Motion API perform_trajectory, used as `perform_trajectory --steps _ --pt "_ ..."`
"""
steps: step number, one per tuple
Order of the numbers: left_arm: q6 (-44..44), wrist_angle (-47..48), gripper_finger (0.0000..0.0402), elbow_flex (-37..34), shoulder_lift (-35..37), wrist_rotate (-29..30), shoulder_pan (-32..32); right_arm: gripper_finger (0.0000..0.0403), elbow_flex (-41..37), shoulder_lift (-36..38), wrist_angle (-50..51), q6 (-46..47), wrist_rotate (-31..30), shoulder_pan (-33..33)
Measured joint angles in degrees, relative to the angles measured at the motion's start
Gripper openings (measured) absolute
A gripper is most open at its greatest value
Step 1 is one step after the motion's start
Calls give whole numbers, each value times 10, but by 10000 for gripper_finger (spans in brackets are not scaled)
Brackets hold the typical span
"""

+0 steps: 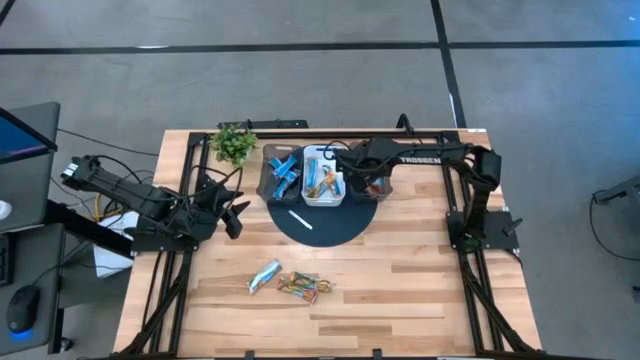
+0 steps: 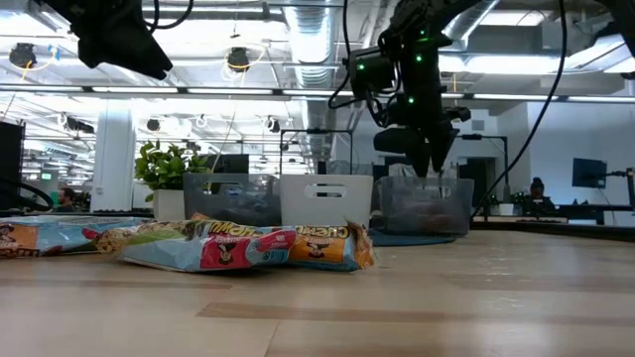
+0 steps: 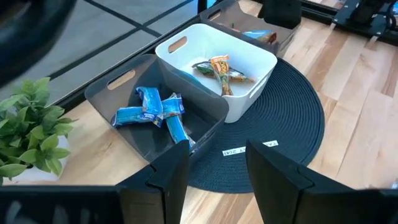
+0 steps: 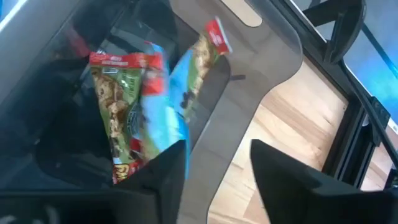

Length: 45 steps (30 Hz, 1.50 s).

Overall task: Pick and place Granola Bars by type
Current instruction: Put the orange granola bar into the white bin

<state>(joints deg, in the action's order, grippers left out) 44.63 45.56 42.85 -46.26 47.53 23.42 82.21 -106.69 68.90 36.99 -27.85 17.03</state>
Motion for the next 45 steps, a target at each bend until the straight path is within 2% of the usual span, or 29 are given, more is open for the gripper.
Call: perform_trajectory --steps 5,11,13,19,22,25,33,39,45 --pt "7 -1 152 0 0 -41 0 228 -1 17 -3 -3 -34 -30" --pt "10 -2 152 0 0 -193 0 239 -1 90 -56 -87 -84 -95" --pt "13 -8 152 0 0 -227 0 239 0 119 -90 -121 -86 -116" --pt "16 -35 152 0 -5 -239 0 239 0 190 -146 -205 -81 -166" --pt "14 -50 152 0 -21 -244 0 239 0 214 -159 -243 -47 -184" --pt "-7 -72 152 0 -51 -274 5 239 0 226 -160 -260 -7 -200" --pt "-34 -124 152 0 -162 -319 38 239 0 229 -197 -308 59 -240" --pt "-14 -142 152 0 -235 -343 55 239 0 237 -248 -353 92 -261" --pt "23 -165 152 0 -293 -365 66 239 -8 270 -246 -373 147 -242"
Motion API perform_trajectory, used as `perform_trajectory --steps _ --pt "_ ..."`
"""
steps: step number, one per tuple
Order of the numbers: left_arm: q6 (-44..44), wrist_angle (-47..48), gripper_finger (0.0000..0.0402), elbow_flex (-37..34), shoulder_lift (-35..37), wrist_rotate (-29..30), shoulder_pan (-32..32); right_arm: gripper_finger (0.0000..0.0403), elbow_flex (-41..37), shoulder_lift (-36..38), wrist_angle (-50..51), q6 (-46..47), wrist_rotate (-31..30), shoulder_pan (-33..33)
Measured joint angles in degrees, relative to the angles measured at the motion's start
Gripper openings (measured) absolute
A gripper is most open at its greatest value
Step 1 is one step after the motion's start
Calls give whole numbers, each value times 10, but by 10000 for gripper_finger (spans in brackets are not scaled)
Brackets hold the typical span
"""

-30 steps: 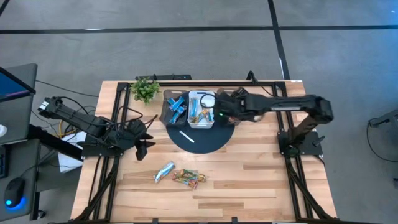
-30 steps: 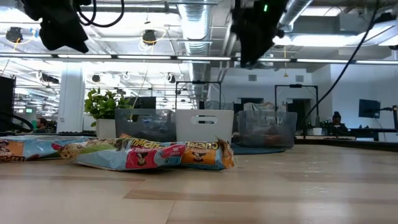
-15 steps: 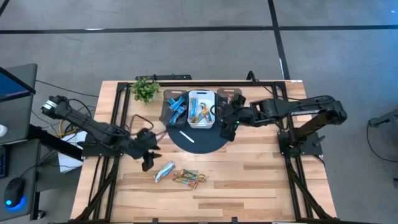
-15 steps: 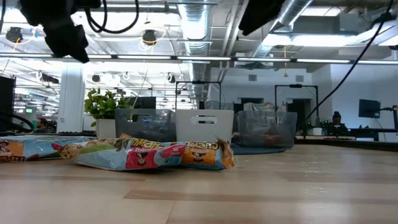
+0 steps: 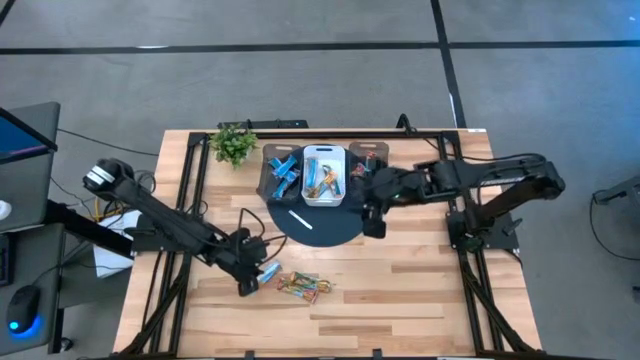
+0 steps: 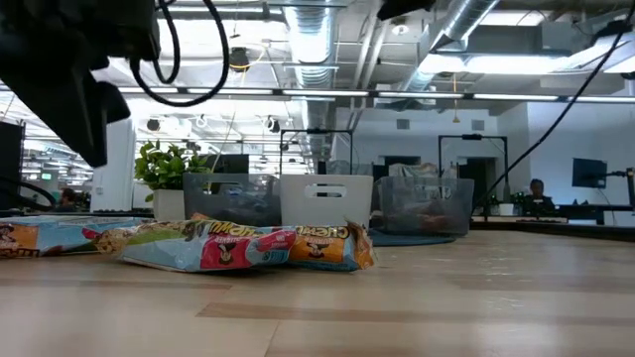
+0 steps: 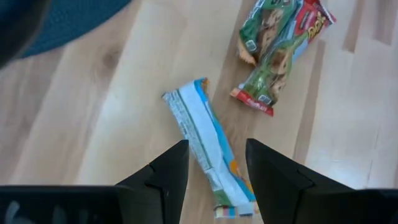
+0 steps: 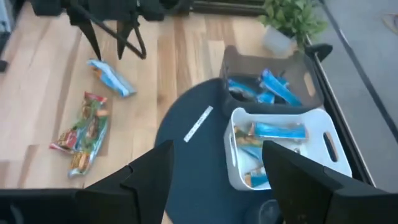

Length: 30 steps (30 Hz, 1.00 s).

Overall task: Pick and place Granola Bars by type
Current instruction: Put the orange granola bar into the white bin

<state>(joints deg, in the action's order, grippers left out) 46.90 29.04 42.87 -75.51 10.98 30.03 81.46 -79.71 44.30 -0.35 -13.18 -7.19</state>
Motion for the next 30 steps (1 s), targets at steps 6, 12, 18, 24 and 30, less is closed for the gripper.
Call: perform_trajectory --steps 6,12,18,24,30 --pt "40 -23 152 0 -26 2 6 239 -147 125 -123 35 25 14" --pt "52 -32 152 0 -52 15 7 239 -311 252 -244 122 8 12" --pt "43 -46 152 0 -80 6 8 239 -387 329 -272 182 5 -10" --pt "43 -51 152 0 -81 17 8 239 -400 356 -269 175 -38 -45" --pt "41 -45 152 0 -102 8 8 239 -418 359 -265 170 -49 -47"
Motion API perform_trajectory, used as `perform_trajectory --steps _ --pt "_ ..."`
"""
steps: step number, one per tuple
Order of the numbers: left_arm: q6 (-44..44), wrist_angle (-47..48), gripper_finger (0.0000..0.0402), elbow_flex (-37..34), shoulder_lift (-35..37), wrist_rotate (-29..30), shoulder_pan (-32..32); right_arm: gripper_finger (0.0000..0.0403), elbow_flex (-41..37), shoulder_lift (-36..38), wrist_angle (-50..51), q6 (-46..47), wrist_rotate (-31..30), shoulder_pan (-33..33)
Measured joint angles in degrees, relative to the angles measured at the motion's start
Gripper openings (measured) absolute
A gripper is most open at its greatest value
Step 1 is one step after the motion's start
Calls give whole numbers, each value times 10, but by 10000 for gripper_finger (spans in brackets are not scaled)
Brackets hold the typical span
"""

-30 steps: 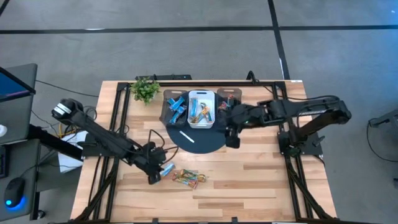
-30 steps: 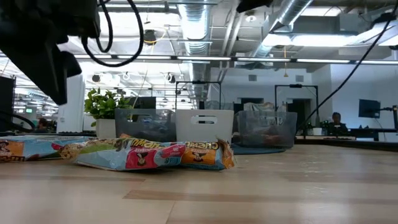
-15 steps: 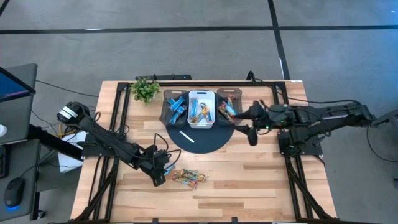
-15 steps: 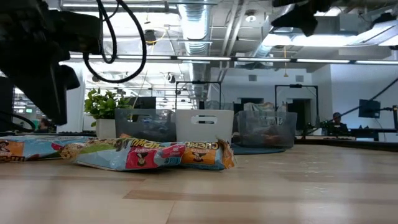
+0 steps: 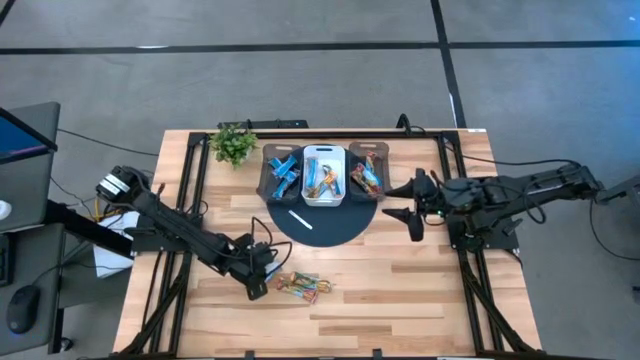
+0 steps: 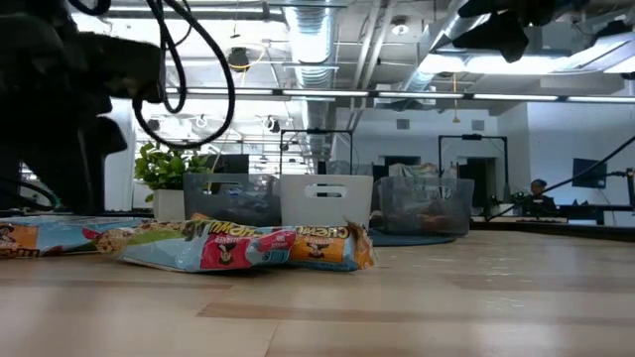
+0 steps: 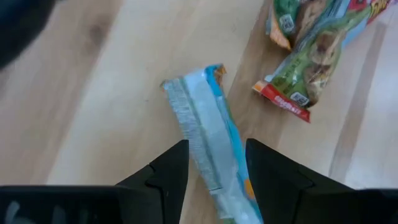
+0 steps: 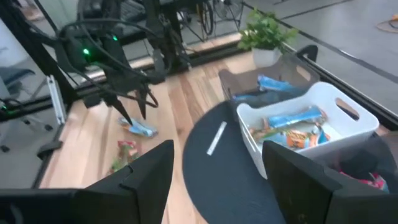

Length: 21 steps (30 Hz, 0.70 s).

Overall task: Pick and place Granola Bars by type
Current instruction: Put the orange granola bar into the white bin

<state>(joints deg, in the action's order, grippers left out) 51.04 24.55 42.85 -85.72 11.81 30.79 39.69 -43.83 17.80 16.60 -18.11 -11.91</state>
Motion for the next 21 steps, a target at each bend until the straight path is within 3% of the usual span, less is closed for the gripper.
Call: perform_trajectory --steps 11,21 --pt "40 -31 153 3 -69 -24 0 239 -3 0 12 0 0 -1" --pt "34 -13 141 17 -76 -20 0 239 -3 0 15 3 0 5"
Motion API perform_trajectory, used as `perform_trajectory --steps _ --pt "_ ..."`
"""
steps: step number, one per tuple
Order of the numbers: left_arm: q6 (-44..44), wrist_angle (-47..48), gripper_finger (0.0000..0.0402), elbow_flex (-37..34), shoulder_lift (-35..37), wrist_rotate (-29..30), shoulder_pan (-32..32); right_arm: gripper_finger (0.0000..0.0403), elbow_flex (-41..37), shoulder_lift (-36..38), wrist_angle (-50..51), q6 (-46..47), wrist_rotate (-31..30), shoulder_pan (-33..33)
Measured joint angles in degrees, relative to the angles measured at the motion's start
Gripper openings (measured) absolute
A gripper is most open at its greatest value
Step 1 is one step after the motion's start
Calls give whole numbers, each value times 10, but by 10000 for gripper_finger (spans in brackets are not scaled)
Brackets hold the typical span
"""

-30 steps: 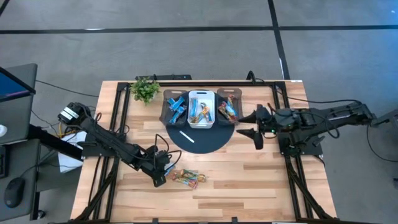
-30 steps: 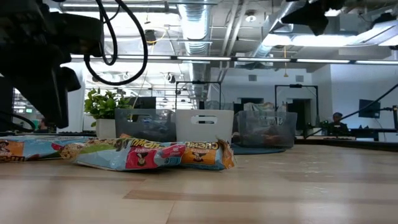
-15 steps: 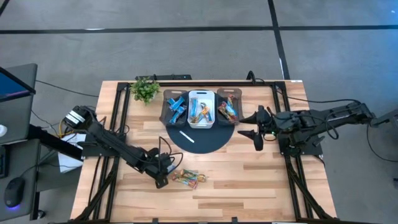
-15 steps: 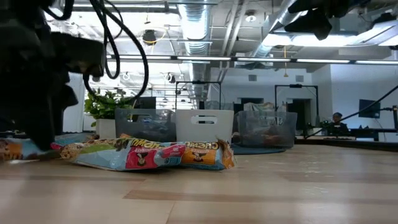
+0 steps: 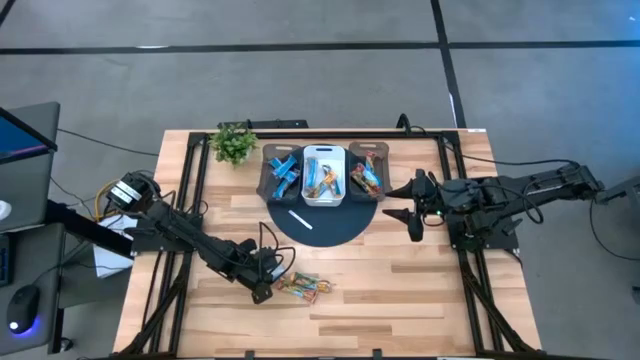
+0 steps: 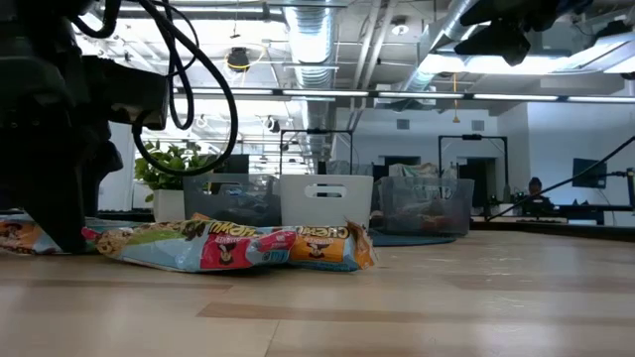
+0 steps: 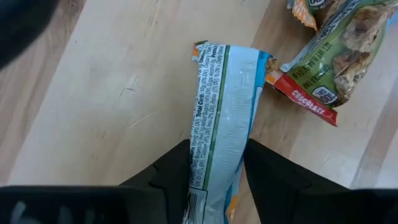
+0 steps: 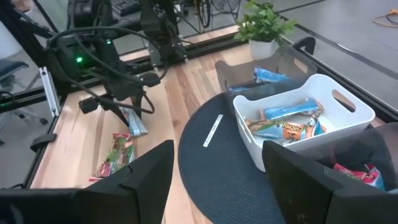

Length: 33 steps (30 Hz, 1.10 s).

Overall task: Pick and place Granola Bars by type
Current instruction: Put the orange granola bar into the white bin

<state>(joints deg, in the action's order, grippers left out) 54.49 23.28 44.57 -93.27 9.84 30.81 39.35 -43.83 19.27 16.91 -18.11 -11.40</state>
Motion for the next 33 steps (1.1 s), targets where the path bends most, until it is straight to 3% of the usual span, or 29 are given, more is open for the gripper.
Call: perform_trajectory --steps 12,24,33 --pt "-8 5 55 6 0 7 0 239 1 -11 -6 22 0 18" --pt "13 -45 63 6 72 35 -56 239 0 -87 -23 22 0 18" --pt "-34 -141 59 7 146 127 -164 239 1 -113 -95 -9 2 4"
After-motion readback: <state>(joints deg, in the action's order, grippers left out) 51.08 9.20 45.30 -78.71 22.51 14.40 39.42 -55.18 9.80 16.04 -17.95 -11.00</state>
